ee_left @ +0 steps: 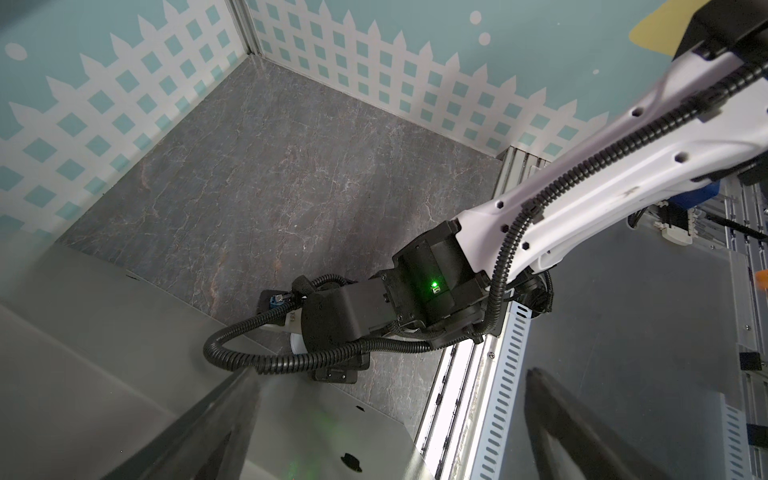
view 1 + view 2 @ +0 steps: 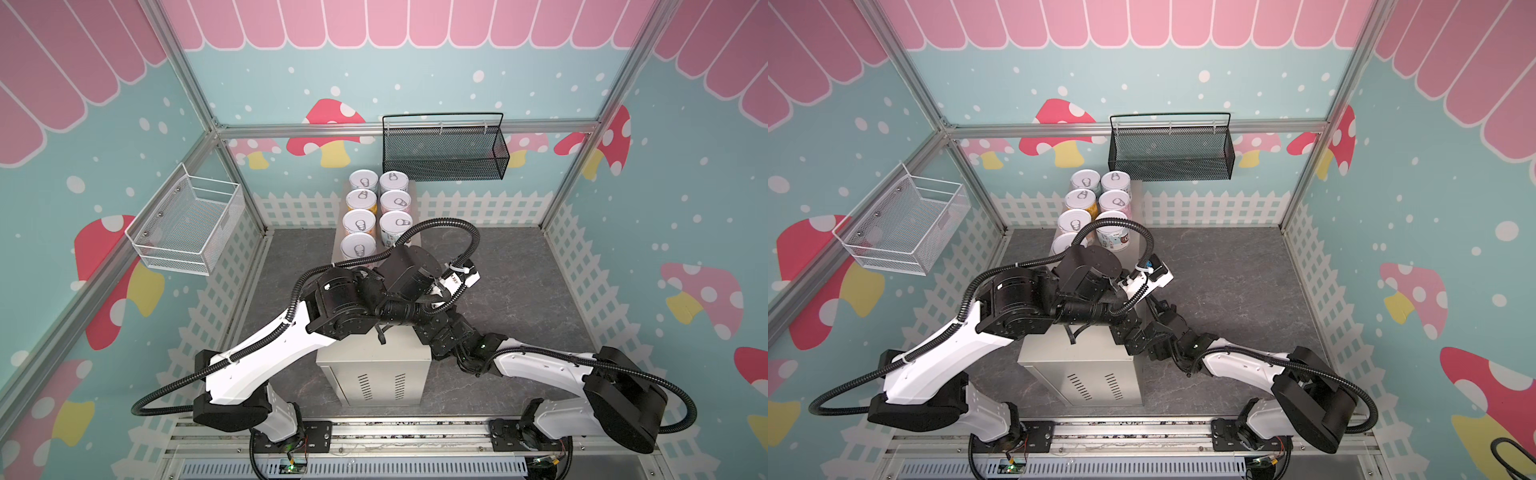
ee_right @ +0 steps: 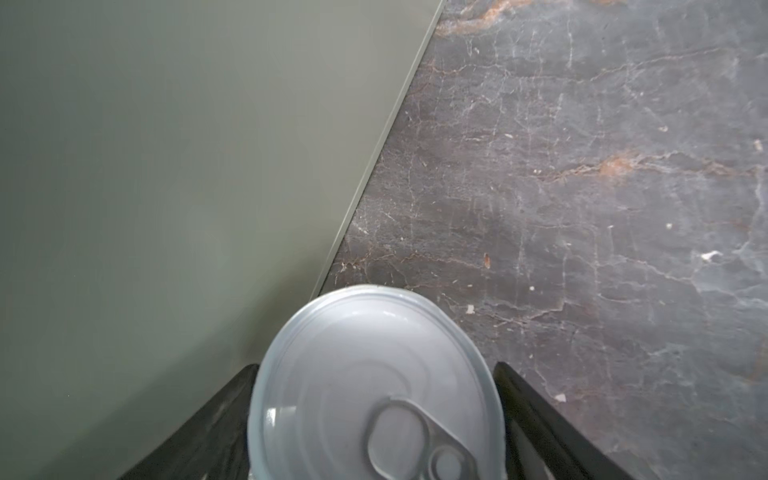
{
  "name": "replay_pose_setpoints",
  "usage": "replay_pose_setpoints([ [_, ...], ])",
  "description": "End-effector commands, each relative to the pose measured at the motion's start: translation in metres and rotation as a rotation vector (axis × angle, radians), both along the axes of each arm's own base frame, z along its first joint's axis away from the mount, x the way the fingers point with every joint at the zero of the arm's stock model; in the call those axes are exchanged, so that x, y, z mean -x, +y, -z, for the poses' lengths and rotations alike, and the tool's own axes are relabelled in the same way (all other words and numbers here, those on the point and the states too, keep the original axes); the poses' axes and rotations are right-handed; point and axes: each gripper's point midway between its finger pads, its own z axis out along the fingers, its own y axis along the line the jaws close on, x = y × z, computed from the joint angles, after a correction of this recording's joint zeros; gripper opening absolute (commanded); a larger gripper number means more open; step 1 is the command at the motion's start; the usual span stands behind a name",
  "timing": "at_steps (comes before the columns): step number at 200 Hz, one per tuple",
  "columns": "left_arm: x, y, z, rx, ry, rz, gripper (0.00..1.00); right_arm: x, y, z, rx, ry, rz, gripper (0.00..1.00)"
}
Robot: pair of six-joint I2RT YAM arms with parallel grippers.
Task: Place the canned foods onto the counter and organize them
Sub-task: 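Close the right gripper on the green-labelled can while the left arm swings over, then lift the green-labelled can over the cabinet with the right gripper while the left draws back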
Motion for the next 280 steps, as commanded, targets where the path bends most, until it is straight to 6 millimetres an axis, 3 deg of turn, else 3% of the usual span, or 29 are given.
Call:
replay_pose_setpoints([
  [1, 0.002, 0.003, -0.006, -0.002, -0.024, 0.006, 0.99, -0.011, 0.004, -0.014, -0.014, -0.053, 0.017, 0.8],
  [48, 0.001, 0.006, -0.006, -0.004, -0.027, -0.002, 0.99, -0.012, -0.004, -0.017, 0.012, -0.079, 0.03, 0.71],
  [105, 0.0, 0.018, -0.015, 0.005, -0.065, -0.019, 0.99, -0.018, -0.017, -0.054, 0.01, -0.161, 0.036, 0.67],
  [138, -0.001, 0.035, -0.023, 0.006, -0.106, -0.046, 0.99, -0.022, -0.032, -0.085, 0.014, -0.195, 0.052, 0.66],
  [181, -0.003, 0.062, -0.031, 0.012, -0.157, -0.102, 0.99, -0.025, -0.047, -0.153, -0.007, -0.292, 0.033, 0.66],
  [215, -0.005, 0.085, -0.031, 0.016, -0.198, -0.15, 0.99, -0.019, -0.046, -0.218, -0.021, -0.38, -0.051, 0.67],
  [280, -0.018, 0.134, -0.041, 0.074, -0.298, -0.302, 0.99, 0.0, -0.042, -0.322, -0.056, -0.491, -0.184, 0.67],
])
